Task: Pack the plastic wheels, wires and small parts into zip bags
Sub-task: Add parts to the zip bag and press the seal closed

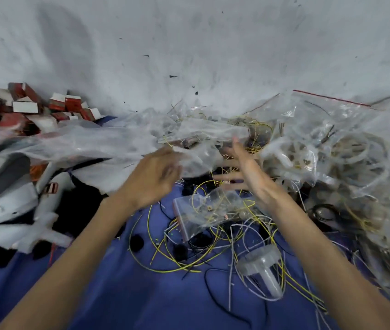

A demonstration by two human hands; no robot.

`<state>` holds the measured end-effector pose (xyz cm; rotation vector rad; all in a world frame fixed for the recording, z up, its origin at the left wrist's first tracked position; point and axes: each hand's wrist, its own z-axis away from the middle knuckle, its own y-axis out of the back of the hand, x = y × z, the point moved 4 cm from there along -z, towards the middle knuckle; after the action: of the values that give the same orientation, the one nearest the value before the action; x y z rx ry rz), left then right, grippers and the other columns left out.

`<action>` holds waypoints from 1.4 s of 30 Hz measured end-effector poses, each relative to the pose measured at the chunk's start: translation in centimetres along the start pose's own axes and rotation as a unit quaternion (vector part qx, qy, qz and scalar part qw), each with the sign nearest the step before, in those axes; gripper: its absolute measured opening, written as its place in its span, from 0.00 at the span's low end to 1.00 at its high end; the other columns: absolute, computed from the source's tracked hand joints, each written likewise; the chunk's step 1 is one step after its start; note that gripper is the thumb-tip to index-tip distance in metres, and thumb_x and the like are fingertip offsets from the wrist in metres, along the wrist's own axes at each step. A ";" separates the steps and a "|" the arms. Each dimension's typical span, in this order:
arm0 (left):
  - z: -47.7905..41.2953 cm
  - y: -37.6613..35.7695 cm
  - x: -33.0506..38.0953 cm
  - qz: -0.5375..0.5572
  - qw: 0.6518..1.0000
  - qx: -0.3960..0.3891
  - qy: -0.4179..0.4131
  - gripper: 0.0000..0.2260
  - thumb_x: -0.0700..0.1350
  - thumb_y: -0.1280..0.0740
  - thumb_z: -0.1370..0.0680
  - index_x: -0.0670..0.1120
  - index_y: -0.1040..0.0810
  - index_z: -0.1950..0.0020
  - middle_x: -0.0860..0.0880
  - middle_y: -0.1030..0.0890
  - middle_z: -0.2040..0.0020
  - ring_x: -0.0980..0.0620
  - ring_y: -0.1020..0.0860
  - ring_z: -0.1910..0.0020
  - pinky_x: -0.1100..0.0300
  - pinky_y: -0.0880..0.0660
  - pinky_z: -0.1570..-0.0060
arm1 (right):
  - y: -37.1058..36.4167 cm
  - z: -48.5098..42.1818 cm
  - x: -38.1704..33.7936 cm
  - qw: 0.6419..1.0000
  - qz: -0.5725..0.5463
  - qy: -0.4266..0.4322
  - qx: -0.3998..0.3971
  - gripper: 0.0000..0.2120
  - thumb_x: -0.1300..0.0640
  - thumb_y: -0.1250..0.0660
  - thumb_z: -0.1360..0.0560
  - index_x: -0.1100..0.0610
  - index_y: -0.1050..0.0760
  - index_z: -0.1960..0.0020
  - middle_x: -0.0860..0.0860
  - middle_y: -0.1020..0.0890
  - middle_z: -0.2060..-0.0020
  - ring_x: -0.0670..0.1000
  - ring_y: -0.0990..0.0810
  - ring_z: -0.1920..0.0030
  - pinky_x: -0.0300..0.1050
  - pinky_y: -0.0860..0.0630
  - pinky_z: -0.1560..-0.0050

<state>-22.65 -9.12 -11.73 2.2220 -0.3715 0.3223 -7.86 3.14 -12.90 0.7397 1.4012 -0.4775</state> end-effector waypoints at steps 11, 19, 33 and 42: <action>4.1 -1.3 4.2 0.133 0.882 -0.450 -0.047 0.16 0.22 0.41 0.34 0.38 0.18 0.64 0.48 0.18 0.53 0.53 0.24 0.50 0.52 0.28 0.47 | 1.4 0.6 4.6 0.976 -0.193 -0.100 -0.013 0.20 0.67 0.33 0.29 0.60 0.30 0.39 0.51 0.22 0.64 0.43 0.31 0.72 0.33 0.37 0.79; 0.5 4.5 -2.4 0.008 0.937 -0.345 0.044 0.29 0.23 0.40 0.29 0.57 0.21 0.73 0.61 0.16 0.58 0.57 0.23 0.41 0.62 0.29 0.43 | 2.5 2.2 1.8 0.990 -0.139 -0.014 -0.021 0.08 0.60 0.30 0.34 0.55 0.25 0.56 0.51 0.23 0.68 0.44 0.25 0.71 0.34 0.27 0.72; -4.0 -4.0 2.2 -0.016 0.959 -0.118 0.259 0.18 0.53 0.41 0.22 0.41 0.19 0.58 0.44 0.17 0.61 0.47 0.19 0.60 0.56 0.25 0.58 | -1.1 2.3 1.4 0.989 0.065 0.113 -0.064 0.14 0.67 0.35 0.26 0.54 0.21 0.45 0.54 0.16 0.62 0.54 0.17 0.65 0.38 0.24 0.66; -3.1 -4.1 2.1 0.054 0.975 -0.110 0.184 0.12 0.50 0.33 0.24 0.47 0.29 0.64 0.47 0.24 0.65 0.50 0.27 0.65 0.55 0.31 0.62 | 0.5 0.7 3.7 0.985 0.170 -0.005 0.027 0.13 0.45 0.31 0.28 0.54 0.17 0.62 0.50 0.16 0.67 0.49 0.17 0.63 0.53 0.21 0.47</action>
<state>-19.54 -4.48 -11.99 1.8800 -0.3085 0.7044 -6.55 3.44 -16.47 0.9975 1.2244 -0.2523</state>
